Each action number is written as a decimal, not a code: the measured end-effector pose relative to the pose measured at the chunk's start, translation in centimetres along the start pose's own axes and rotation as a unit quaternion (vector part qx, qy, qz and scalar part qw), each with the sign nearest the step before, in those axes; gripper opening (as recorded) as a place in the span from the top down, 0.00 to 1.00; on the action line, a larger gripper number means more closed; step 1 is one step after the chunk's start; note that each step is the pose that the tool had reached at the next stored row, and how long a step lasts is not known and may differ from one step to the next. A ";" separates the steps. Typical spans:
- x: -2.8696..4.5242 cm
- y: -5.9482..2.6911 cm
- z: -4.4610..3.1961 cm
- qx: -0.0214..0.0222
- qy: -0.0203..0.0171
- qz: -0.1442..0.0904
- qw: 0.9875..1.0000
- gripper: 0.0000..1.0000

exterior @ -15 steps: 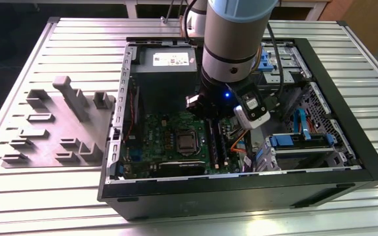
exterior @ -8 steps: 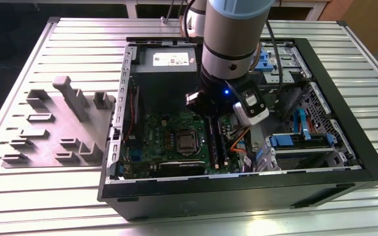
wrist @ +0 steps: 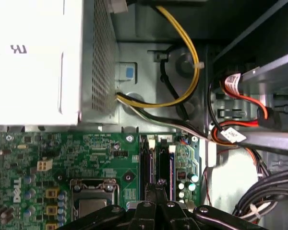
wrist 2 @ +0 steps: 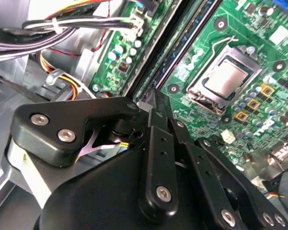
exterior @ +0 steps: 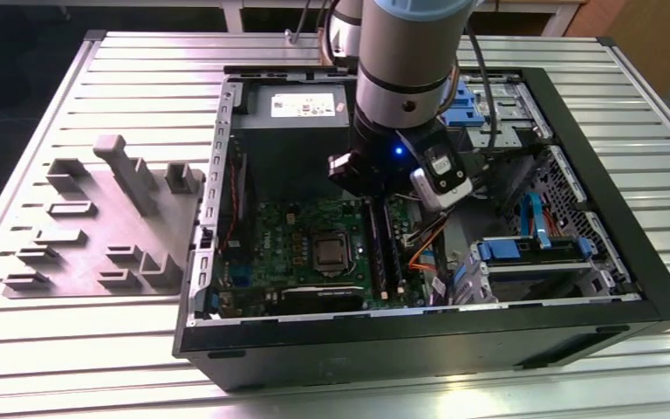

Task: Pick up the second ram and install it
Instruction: 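Press down the second ram until it locks into place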

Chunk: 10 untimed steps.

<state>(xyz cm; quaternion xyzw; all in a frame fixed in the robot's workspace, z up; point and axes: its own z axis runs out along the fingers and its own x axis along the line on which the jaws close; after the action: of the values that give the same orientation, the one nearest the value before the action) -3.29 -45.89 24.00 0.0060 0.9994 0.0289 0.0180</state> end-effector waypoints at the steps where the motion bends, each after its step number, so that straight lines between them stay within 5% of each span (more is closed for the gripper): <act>1: 0.00 0.10 0.01 0.000 0.000 0.000 1.000 0.90; 10: 0.02 1.21 0.14 0.000 0.000 0.000 1.000 0.90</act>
<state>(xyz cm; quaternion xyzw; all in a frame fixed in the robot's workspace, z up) -3.29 -44.67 23.93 0.0060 0.9994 0.0290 0.0180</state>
